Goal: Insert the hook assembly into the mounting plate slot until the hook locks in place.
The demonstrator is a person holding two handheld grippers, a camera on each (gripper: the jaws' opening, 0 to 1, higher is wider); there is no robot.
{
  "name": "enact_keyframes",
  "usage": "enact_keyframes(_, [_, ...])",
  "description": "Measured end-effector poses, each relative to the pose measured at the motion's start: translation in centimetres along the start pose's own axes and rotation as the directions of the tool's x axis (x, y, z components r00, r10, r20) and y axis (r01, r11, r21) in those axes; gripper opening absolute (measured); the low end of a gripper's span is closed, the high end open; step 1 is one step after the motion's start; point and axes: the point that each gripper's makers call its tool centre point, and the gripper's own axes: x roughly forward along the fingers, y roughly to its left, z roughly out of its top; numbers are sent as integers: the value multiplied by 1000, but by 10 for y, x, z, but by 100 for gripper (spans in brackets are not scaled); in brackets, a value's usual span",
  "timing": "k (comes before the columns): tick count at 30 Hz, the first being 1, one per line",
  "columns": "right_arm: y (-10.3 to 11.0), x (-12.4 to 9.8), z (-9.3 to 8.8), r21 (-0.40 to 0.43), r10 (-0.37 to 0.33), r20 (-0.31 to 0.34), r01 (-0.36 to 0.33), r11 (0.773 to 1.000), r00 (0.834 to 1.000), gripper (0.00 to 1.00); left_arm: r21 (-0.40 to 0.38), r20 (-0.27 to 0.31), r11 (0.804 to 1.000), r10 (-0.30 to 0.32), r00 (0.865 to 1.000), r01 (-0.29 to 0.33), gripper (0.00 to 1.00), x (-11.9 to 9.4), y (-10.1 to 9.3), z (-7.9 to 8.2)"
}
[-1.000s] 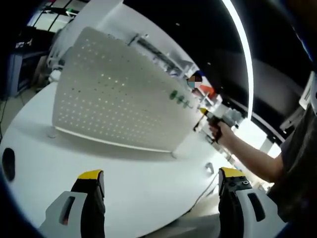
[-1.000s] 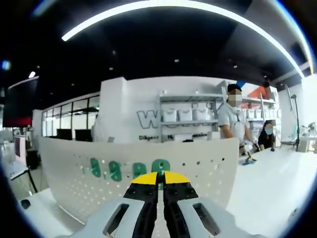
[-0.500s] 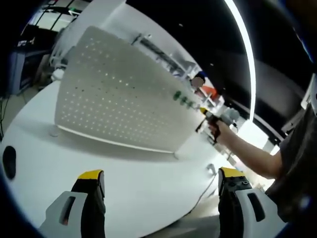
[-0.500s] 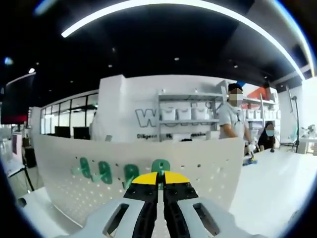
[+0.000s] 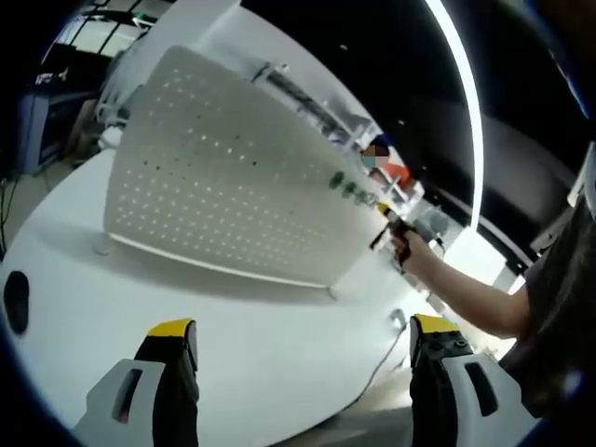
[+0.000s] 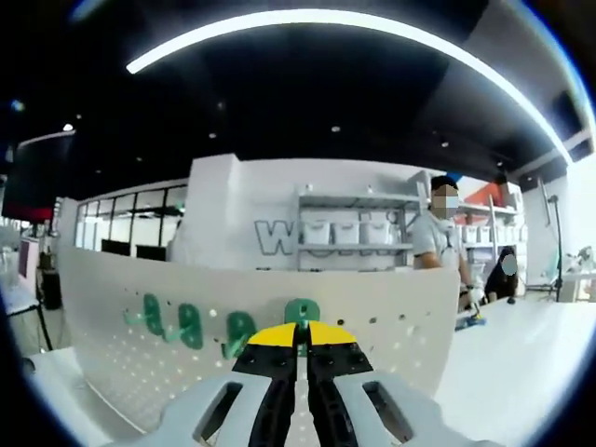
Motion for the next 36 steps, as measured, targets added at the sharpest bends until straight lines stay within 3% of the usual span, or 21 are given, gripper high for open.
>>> enact_keyframes(18, [1,1,-6,9,5,20,-5,1000,1000,0,-10,-2,1000,17,1000,-17,95,0,4,0])
enact_keyframes(36, [-2,6,-18,19,-6,-32,7,1000,999,0,-10,-7,1000,16,1000,-16,95,2,4,0])
